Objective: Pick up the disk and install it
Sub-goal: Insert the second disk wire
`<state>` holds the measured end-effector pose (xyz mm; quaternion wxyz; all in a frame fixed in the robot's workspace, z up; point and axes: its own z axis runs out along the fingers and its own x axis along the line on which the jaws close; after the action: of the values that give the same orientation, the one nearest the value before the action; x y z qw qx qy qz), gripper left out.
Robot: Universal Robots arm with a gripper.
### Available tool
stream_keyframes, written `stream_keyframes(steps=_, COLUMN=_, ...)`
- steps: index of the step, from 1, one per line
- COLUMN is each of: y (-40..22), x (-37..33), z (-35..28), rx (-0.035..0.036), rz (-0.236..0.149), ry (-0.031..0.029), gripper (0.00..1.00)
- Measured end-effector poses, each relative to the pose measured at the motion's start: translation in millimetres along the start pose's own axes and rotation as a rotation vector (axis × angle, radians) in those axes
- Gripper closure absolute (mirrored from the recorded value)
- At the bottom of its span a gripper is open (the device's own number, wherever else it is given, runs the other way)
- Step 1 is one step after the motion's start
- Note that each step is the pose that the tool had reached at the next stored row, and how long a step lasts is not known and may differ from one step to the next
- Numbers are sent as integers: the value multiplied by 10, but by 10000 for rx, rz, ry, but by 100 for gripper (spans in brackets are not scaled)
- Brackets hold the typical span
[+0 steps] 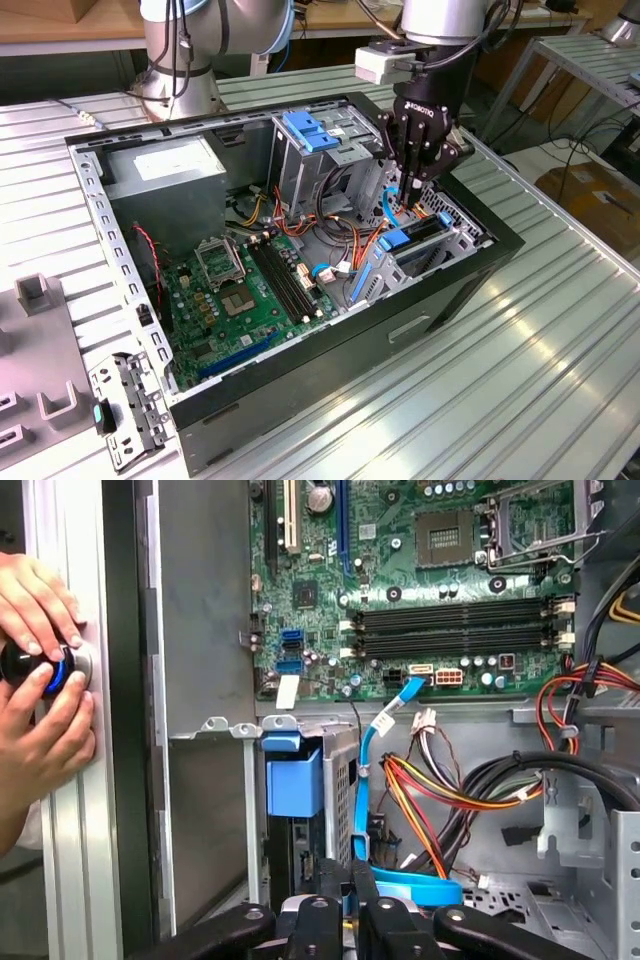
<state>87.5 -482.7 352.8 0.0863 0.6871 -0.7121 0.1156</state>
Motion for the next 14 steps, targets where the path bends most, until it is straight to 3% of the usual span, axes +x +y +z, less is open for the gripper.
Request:
stream_keyframes(steps=4, y=57, x=24, z=16, rx=147, rz=46, ry=-198, gripper=84)
stream_keyframes(steps=8, y=97, x=53, z=36, rx=252, rz=84, ry=-358, gripper=84)
stream_keyframes(steps=11, y=106, x=59, z=56, rx=348, rz=113, ry=-409, gripper=84)
stream_keyframes(steps=12, y=106, x=63, z=58, rx=348, rz=114, ry=-422, gripper=84)
stream_keyframes(steps=13, y=134, x=106, z=79, rx=791, rz=237, ry=-501, gripper=84)
stream_keyframes(steps=14, y=210, x=163, z=112, rx=1099, rz=332, ry=-716, gripper=84)
